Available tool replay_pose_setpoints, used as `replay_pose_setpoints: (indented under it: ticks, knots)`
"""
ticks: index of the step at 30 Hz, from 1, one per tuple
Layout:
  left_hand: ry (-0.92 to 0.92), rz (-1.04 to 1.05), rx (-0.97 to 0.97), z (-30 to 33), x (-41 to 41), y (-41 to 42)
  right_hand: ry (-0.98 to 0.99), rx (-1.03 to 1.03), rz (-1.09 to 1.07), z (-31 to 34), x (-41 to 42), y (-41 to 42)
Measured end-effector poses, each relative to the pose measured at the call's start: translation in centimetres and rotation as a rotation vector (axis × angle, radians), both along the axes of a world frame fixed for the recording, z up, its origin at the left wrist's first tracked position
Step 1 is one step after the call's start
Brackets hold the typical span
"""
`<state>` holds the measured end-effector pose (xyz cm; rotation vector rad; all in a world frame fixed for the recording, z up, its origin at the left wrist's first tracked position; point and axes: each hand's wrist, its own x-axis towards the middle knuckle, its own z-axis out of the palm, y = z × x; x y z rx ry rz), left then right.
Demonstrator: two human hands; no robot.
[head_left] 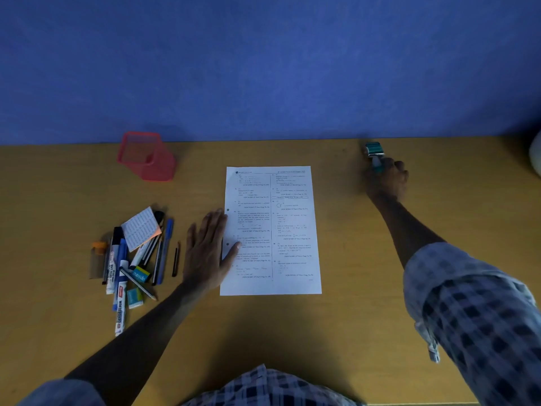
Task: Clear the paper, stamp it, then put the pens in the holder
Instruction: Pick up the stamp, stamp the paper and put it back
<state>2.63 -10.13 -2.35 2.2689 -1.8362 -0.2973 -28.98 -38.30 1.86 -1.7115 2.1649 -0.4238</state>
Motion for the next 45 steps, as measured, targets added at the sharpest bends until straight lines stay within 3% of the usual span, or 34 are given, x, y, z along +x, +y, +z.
replay_pose_setpoints:
  ticks: [4,13,19,25,34,45]
  knots:
    - [-0.006,0.002,0.004,-0.1,0.1,0.0,0.028,-0.019,-0.007,0.0,0.1,-0.6]
    - [-0.016,0.003,0.013,-0.3,0.2,0.0,-0.171,-0.238,0.056,0.0,-0.9,2.0]
    - [-0.015,0.004,-0.001,-0.2,0.1,-0.1,-0.386,-0.385,0.069,1.0,-0.9,5.0]
    - [-0.018,0.004,0.003,-0.4,0.1,-0.1,-0.683,-0.416,-0.088,3.4,-0.1,7.4]
    - [-0.021,0.003,0.002,-0.4,0.1,-0.2,-1.293,-0.077,-0.35,8.1,0.5,10.6]
    - [-0.005,-0.006,-0.016,-0.5,0.1,-0.1,-1.87,0.22,-0.06,13.1,2.0,15.8]
